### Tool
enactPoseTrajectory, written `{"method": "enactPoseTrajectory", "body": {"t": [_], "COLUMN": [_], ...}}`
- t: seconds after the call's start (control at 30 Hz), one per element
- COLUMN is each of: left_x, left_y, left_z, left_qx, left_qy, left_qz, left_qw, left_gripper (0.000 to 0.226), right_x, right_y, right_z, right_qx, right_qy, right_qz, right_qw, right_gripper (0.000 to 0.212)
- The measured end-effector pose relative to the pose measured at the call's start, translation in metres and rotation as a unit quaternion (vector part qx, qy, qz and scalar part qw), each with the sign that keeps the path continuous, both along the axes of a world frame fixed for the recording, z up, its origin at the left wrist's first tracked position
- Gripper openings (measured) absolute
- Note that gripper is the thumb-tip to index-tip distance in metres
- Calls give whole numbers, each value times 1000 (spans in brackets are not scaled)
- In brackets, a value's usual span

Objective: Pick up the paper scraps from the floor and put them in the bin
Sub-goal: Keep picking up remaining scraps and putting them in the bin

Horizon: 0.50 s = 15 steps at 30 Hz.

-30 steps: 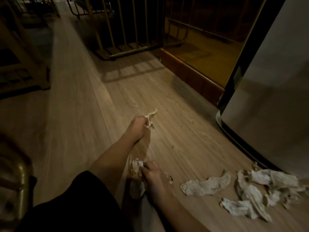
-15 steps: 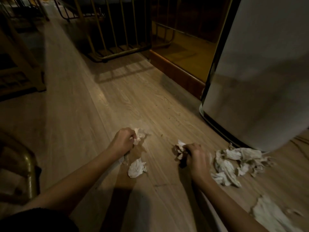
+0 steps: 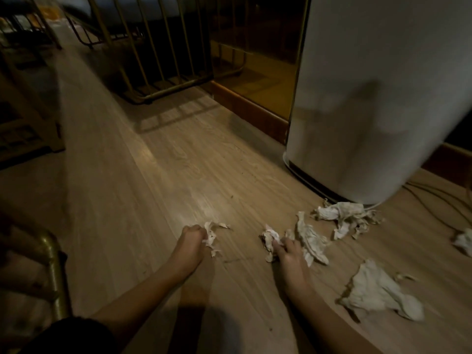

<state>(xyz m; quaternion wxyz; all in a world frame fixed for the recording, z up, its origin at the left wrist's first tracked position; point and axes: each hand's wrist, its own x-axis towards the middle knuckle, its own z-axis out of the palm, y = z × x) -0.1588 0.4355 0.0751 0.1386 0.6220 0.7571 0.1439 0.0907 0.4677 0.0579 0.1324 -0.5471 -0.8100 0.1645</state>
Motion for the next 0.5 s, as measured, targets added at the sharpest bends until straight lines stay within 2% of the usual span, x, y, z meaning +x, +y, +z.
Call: {"method": "enactPoseTrajectory", "body": {"t": [0.13, 0.23, 0.3, 0.4, 0.5], "left_x": [29, 57, 73, 95, 113], "left_y": [24, 47, 61, 80, 95], "left_z": [19, 34, 47, 60, 68], "left_qx": [-29, 0, 37, 67, 51], "left_qy": [-36, -76, -97, -100, -115], "left_qz": [23, 1, -1, -22, -50], "left_qw": [999, 997, 995, 992, 991], "left_gripper": [5, 17, 17, 16, 14], "right_x": [9, 29, 48, 78, 95], "right_y": [23, 43, 47, 53, 49], "right_z": [13, 26, 35, 31, 13], "right_qx": [-73, 1, 40, 74, 3], "right_qy": [126, 166, 190, 165, 61], "right_qz": [-50, -103, -123, -176, -192], "right_qw": [988, 981, 973, 968, 980], "right_gripper": [24, 22, 25, 26, 27]}}
